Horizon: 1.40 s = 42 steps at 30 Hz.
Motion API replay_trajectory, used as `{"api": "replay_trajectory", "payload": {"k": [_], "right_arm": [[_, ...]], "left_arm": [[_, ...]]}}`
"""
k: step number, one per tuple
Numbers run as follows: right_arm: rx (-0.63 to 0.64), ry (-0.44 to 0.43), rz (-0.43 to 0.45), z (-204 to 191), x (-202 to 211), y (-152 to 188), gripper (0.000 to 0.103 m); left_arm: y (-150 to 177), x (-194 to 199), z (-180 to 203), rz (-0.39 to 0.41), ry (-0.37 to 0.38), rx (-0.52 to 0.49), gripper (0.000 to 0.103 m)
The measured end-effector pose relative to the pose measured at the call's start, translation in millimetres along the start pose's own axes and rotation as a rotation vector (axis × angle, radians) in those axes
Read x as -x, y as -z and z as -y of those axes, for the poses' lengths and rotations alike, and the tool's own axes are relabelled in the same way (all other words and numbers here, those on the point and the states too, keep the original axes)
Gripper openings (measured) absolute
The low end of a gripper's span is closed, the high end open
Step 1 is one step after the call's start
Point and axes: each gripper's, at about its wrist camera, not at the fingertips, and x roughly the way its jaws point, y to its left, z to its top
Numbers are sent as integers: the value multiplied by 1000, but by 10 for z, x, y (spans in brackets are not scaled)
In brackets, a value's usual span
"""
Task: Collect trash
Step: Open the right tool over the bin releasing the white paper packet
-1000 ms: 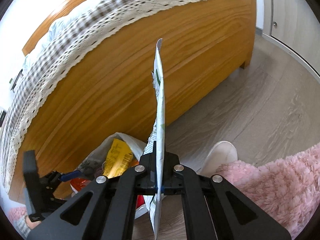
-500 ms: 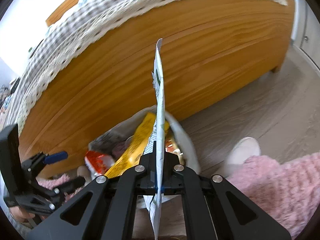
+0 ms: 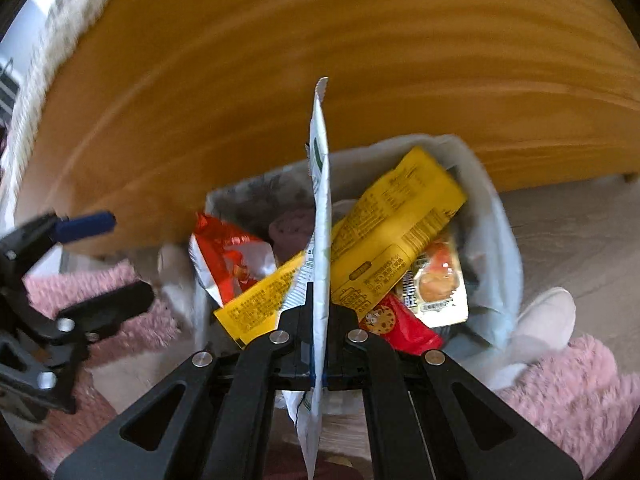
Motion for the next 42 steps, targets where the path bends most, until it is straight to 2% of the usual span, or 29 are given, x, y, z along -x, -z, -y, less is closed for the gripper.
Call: {"api": "replay_trajectory", "payload": {"k": [3, 6, 12, 16, 23, 27, 28, 30, 32, 42], "right_arm": [[-3, 51, -21, 84, -189, -38, 2], [15, 79, -16, 107, -269, -86, 2], [42, 96, -40, 83, -464, -99, 3], [46, 91, -41, 61, -513, -118, 3], [47, 81, -51, 114, -509, -146, 4], [-31, 31, -57, 188, -485, -197, 6], [-31, 35, -53, 196, -470, -203, 8], [-20, 64, -47, 228, -435, -218, 28], [-11, 97, -49, 232, -426, -217, 42], [-28, 130, -15, 254, -325, -228, 62]], "left_arm": [[-22, -51, -23, -13, 26, 16, 95], [-13, -137, -41, -40, 20, 29, 95], [39, -336, -119, -125, 27, 92, 95], [25, -352, -138, -143, 37, 118, 95], [46, -415, -38, -167, 25, 107, 95], [23, -414, -38, -165, 26, 97, 95], [24, -412, -43, -164, 25, 97, 95], [27, -408, -43, -163, 25, 96, 95], [25, -409, -51, -163, 25, 96, 95], [30, -391, -79, -157, 21, 103, 95]]}}
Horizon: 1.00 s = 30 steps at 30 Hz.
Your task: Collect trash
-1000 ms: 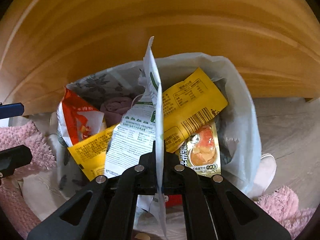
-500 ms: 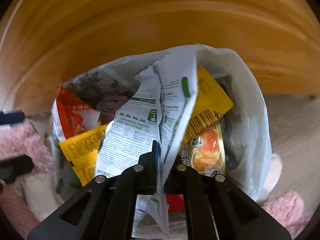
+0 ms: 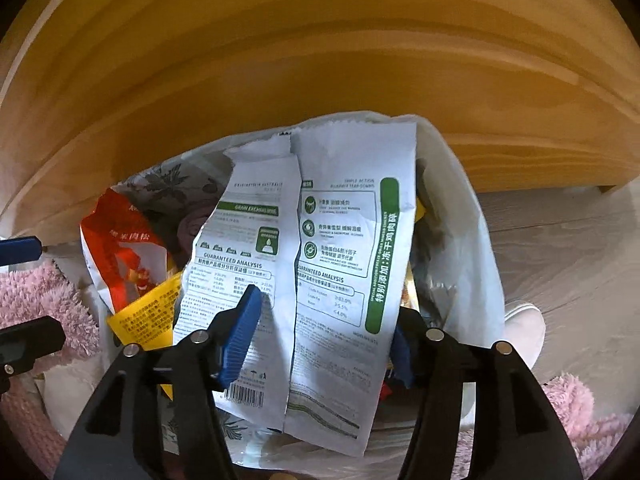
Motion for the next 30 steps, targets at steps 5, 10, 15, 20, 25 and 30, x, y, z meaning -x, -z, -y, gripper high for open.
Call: {"api": "replay_trajectory", "payload": {"k": [5, 10, 15, 20, 25, 30], "right_arm": [[-22, 6, 20, 42, 97, -24, 74], [-44, -25, 34, 25, 194, -27, 88], [-49, 19, 35, 104, 260, 9, 95], [-60, 52, 73, 122, 402, 39, 95], [-40, 81, 71, 79, 456, 46, 95], [-29, 107, 68, -71, 480, 59, 95]], "left_arm": [[-6, 2, 0, 3, -2, -2, 95], [-8, 21, 26, 10, 7, -8, 95], [-5, 41, 33, 20, -1, -15, 95], [9, 102, -35, 38, -1, 3, 95], [28, 152, -72, 52, -4, 15, 95], [27, 279, -78, 105, -12, 17, 95]]}}
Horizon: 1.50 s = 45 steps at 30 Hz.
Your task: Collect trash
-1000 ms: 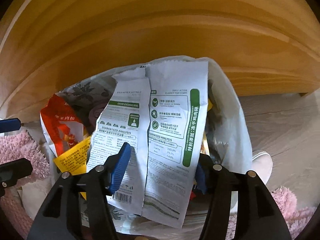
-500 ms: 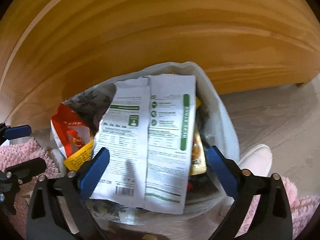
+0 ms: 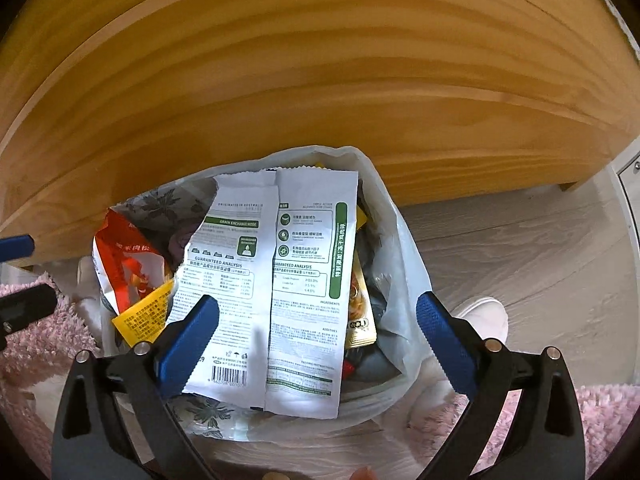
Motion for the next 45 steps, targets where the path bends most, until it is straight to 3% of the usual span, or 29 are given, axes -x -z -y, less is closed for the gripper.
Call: {"api": "replay_trajectory", "payload": {"k": [11, 22, 28, 36, 45], "right_arm": [[38, 35, 58, -192, 519, -15, 95], [30, -4, 125, -105, 1232, 4, 95], [60, -14, 175, -117, 1703, 49, 95], [23, -93, 205, -108, 2076, 261, 95], [14, -64, 268, -115, 2393, 451, 95]], "left_arm": [[-8, 466, 46, 155, 31, 31, 95], [65, 1356, 185, 398, 76, 8, 95], [273, 1657, 221, 453, 92, 11, 95], [532, 1893, 339, 544, -65, 16, 95], [806, 1999, 336, 527, -28, 25, 95]]}}
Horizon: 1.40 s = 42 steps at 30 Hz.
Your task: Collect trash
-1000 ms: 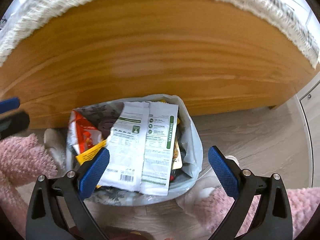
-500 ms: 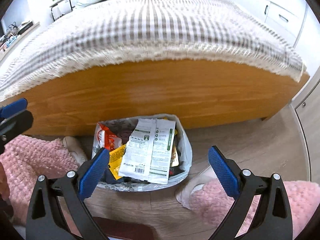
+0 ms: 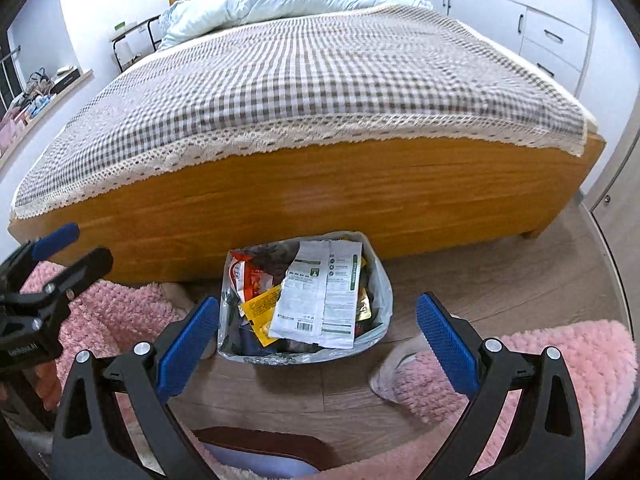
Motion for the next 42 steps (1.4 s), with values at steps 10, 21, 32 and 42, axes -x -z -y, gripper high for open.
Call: {"api": "replay_trajectory", "payload": {"k": [10, 21, 32, 42], "right_arm": [[-18, 30, -12, 31, 92, 92, 95], [3, 67, 13, -8, 173, 62, 95], [14, 61, 15, -61, 185, 68, 95], [21, 61, 20, -97, 203, 59, 95]], "left_arm": [[151, 70, -35, -32, 20, 43, 95], [179, 64, -40, -47, 43, 52, 95], [184, 61, -14, -55, 57, 46, 95], [179, 77, 8, -53, 61, 36, 95]]}}
